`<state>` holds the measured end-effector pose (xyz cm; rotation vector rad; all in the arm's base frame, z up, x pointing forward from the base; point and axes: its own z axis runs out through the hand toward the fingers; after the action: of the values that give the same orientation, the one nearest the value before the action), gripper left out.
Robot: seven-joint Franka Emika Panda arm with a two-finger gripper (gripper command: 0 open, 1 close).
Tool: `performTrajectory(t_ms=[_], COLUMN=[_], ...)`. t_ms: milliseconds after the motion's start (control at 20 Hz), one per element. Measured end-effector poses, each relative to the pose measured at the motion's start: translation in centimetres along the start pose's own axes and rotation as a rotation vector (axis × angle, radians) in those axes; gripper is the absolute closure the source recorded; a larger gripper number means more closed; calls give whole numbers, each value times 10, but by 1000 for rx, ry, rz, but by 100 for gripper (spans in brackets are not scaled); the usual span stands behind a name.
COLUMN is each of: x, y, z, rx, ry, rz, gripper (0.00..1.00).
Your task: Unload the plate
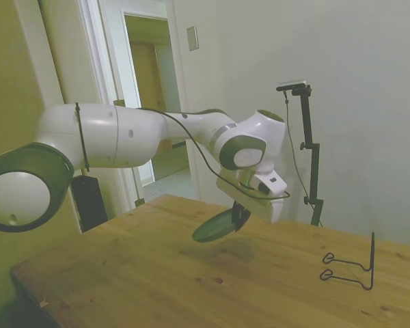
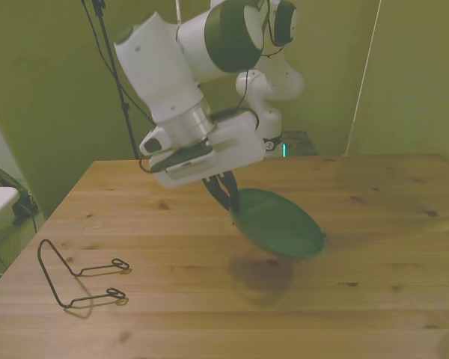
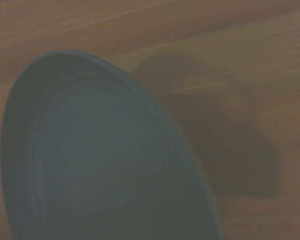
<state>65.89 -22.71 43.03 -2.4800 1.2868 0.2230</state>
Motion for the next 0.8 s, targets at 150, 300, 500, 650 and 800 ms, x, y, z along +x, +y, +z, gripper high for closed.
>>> performTrajectory(t_ms=[150, 300, 500, 650, 800], x=[9, 15, 22, 24, 24], y=[6, 14, 22, 25, 25], z=[16, 27, 38, 44, 46], rx=[-21, -45, -96, -115, -120], ry=[-14, -14, 2, 7, 11], rz=[-7, -4, -3, -4, -6], gripper=[100, 100, 0, 0, 0])
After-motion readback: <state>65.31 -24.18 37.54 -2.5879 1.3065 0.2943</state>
